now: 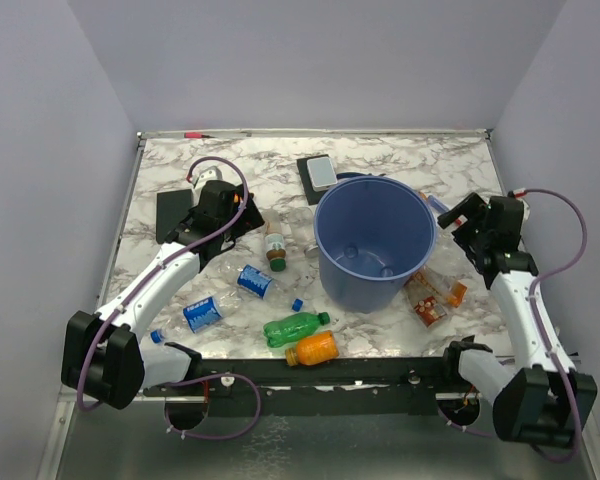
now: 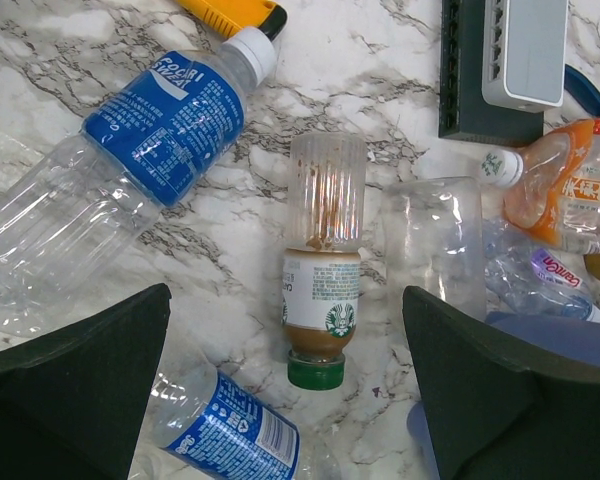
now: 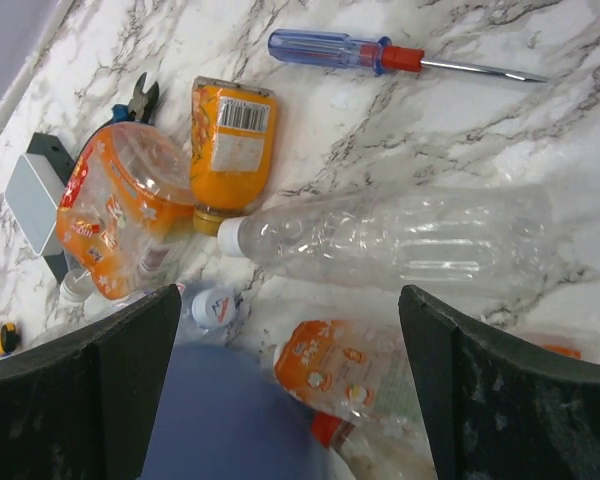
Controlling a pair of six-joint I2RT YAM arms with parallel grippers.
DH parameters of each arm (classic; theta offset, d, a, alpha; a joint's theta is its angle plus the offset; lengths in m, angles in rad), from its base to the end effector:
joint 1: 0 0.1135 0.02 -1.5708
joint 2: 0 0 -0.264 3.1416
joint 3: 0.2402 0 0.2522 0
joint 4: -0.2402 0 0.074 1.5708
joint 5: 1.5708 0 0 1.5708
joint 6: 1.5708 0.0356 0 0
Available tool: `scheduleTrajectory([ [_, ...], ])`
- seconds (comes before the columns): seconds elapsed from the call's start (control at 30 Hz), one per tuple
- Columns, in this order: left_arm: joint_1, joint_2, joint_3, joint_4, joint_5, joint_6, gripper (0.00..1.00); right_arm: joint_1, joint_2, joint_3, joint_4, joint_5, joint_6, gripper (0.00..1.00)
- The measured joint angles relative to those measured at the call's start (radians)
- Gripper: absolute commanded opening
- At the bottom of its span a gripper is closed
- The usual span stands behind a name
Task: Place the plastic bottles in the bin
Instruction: Pick up the plastic bottle from the corner of the board.
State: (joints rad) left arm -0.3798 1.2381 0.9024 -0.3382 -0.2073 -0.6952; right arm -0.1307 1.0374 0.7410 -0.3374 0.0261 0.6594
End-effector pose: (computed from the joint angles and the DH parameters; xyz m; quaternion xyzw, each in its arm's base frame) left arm 0.2534 -0.0932 0.2711 -0.1851 0.8781 -0.1407 0.4182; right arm 0.2238 -0.0304 0.2618 0.3488 0.8212 0.1067 0.4389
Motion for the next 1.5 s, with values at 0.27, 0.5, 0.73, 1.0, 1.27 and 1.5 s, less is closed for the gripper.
scheduleTrajectory([
  [0.27, 0.0, 0.0, 0.0, 0.0, 0.021, -0.002, 0.99, 0.001, -0.155, -0.141, -0.116, -0.092, -0.01, 0.87],
  [0.5, 0.0, 0.0, -0.001, 0.0, 0.024, -0.002, 0.99, 0.048, -0.125, -0.173, -0.177, -0.166, -0.009, 0.87],
  [0.73, 0.0, 0.0, -0.002, 0.0, 0.024, -0.001, 0.99, 0.111, -0.063, -0.188, -0.167, -0.164, -0.002, 0.86],
  [1.0, 0.0, 0.0, -0.002, 0.0, 0.024, -0.001, 0.99, 0.125, -0.036, -0.226, -0.161, -0.131, 0.013, 0.87],
  [1.27, 0.0, 0.0, -0.002, 0.0, 0.024, -0.001, 0.99, 0.125, -0.094, -0.171, -0.196, -0.036, 0.057, 0.99],
  [1.5, 0.0, 0.0, -0.002, 0.0, 0.025, -0.001, 0.99, 0.125, -0.099, -0.069, -0.213, 0.036, 0.069, 0.97],
])
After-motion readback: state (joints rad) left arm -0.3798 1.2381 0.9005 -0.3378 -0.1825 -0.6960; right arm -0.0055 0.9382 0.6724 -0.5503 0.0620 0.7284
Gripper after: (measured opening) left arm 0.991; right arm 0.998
